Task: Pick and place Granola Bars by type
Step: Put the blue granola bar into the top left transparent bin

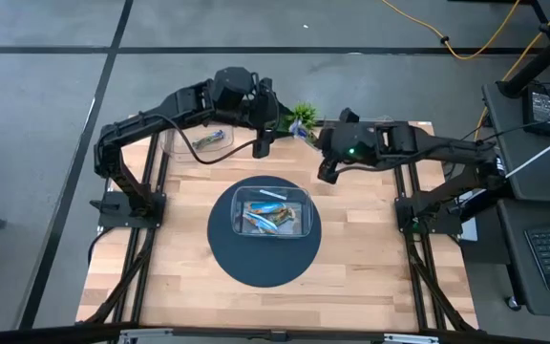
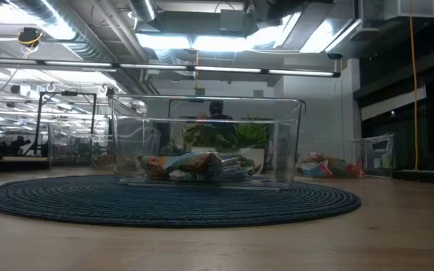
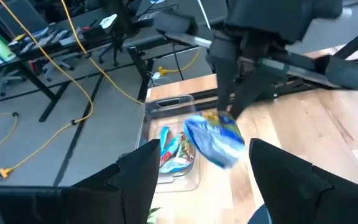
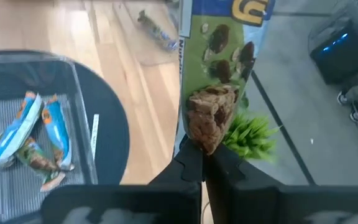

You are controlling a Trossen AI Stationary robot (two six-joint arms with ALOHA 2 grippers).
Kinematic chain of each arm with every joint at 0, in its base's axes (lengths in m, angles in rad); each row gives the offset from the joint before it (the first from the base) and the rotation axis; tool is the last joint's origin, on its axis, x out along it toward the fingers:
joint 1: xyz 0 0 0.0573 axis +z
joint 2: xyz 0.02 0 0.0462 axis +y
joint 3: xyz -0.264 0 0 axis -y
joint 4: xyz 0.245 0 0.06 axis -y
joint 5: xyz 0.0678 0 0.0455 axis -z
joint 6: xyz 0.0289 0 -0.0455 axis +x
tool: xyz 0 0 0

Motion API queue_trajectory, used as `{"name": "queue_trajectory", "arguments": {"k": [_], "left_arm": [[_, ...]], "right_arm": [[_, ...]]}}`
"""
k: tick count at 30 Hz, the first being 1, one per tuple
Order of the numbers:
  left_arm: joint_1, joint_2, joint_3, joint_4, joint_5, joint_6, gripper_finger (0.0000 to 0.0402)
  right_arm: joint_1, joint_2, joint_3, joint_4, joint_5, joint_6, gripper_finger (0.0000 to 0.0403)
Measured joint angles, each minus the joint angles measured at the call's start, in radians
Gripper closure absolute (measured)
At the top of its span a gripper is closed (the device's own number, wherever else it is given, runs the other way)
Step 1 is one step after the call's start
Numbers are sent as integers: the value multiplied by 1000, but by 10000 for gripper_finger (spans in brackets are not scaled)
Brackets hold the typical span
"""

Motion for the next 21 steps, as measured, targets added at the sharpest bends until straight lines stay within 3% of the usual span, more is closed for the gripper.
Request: {"name": "queue_trajectory", "arguments": {"k": [21], "left_arm": [[-2,0,0,87,29,-29,164]], "right_arm": [[-29,0,51,100,-2,-168,394]]}}
